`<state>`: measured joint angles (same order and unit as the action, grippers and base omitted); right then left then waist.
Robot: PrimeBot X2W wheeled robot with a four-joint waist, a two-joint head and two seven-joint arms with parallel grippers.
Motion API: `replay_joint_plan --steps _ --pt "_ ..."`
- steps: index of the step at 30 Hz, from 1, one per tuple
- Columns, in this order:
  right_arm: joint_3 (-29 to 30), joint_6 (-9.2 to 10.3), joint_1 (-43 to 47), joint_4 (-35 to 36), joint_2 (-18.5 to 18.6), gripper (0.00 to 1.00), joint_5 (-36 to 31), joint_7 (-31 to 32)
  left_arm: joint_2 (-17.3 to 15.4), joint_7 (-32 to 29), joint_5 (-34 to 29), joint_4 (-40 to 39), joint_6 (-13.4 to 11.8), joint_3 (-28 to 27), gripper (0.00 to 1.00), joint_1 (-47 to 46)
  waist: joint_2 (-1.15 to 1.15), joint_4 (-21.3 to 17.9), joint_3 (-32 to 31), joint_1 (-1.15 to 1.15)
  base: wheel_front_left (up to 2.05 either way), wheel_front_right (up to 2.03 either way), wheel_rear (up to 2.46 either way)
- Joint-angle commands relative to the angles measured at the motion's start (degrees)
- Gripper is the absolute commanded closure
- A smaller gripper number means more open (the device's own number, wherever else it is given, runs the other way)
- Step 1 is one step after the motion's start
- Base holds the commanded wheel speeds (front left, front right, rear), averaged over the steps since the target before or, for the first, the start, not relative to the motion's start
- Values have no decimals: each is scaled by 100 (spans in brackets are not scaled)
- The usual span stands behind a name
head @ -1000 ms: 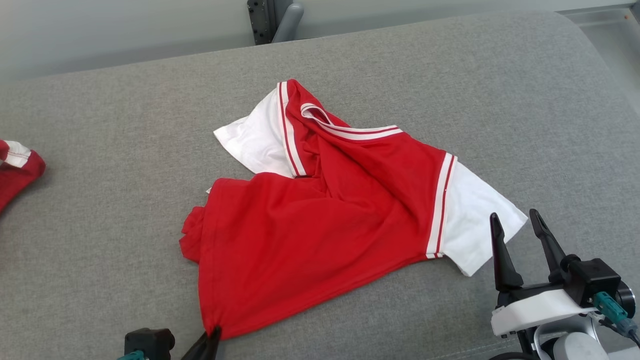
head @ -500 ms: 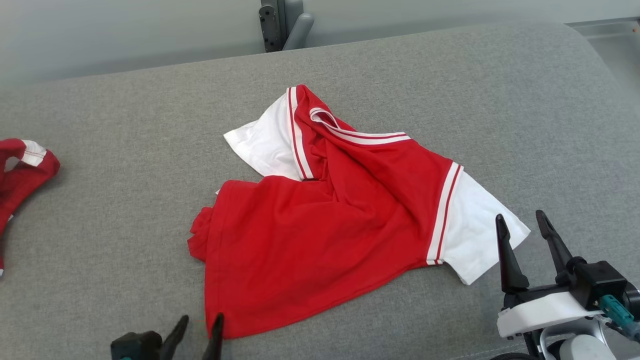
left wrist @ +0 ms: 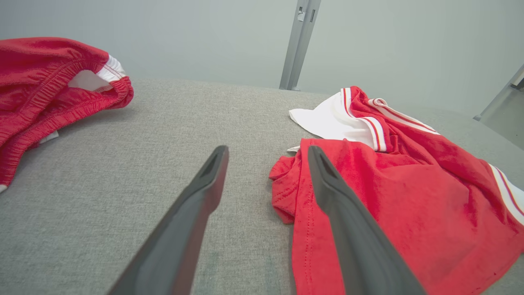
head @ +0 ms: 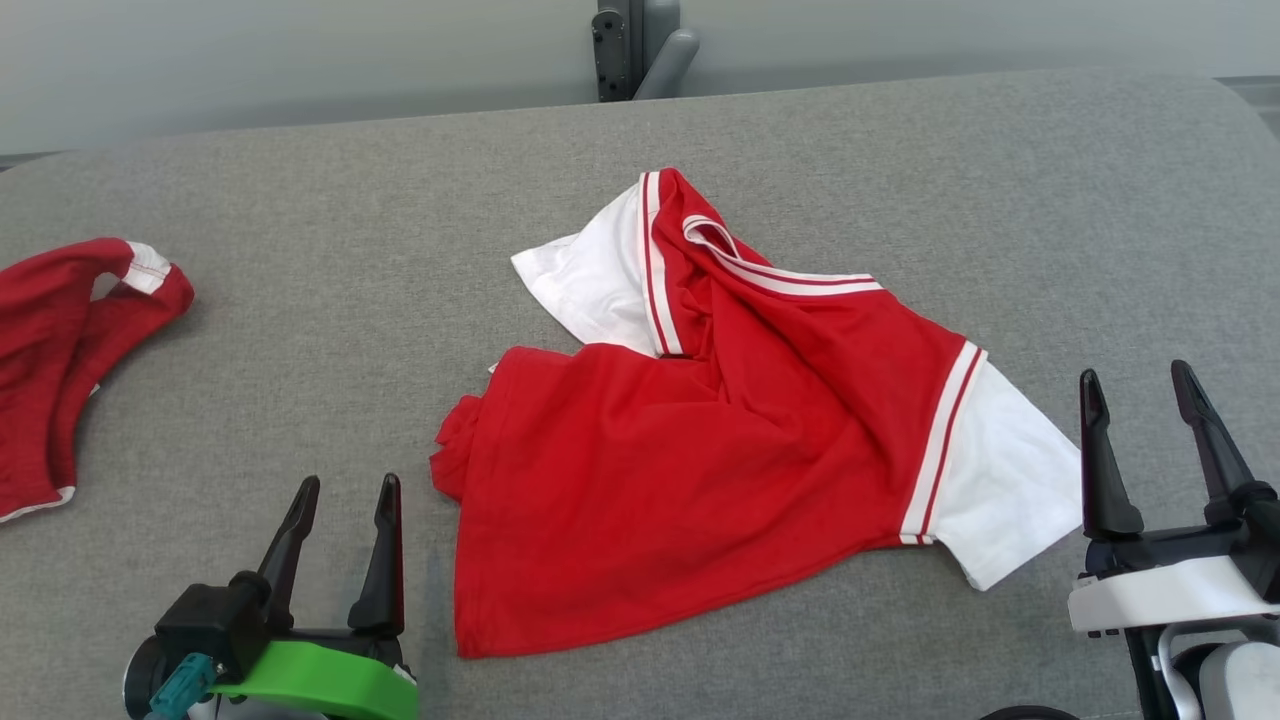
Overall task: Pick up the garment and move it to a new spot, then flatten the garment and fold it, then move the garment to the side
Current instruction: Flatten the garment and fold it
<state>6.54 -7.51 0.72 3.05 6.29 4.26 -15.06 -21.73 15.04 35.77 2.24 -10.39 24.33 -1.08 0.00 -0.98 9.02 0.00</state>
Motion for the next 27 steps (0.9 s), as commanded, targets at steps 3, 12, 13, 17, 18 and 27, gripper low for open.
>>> replay_joint_plan --steps 3,12,13,17,18,27 --pt "103 4 -85 23 67 0 -16 -18 407 16 -564 115 490 -550 0 62 0 127 39 0 0 0 0" --pt "231 4 110 -250 23 0 -17 -18 1503 17 -1902 54 1520 -2023 0 335 0 210 -123 0 0 0 0" --pt "240 4 116 -269 12 0 -6 -18 1550 18 -2018 29 1569 -2114 0 367 0 197 -142 0 0 0 0" --pt "276 4 167 -354 -37 0 22 -18 1692 17 -2285 -54 1710 -2380 0 515 0 132 -218 0 0 0 0" --pt "280 4 184 -386 -51 0 24 -18 1705 17 -2327 -15 1742 -2400 0 562 0 120 -243 0 0 0 0" --pt "113 4 337 -763 17 0 -33 -18 1600 17 -2439 462 1794 -2290 0 760 0 27 -488 0 0 0 0"
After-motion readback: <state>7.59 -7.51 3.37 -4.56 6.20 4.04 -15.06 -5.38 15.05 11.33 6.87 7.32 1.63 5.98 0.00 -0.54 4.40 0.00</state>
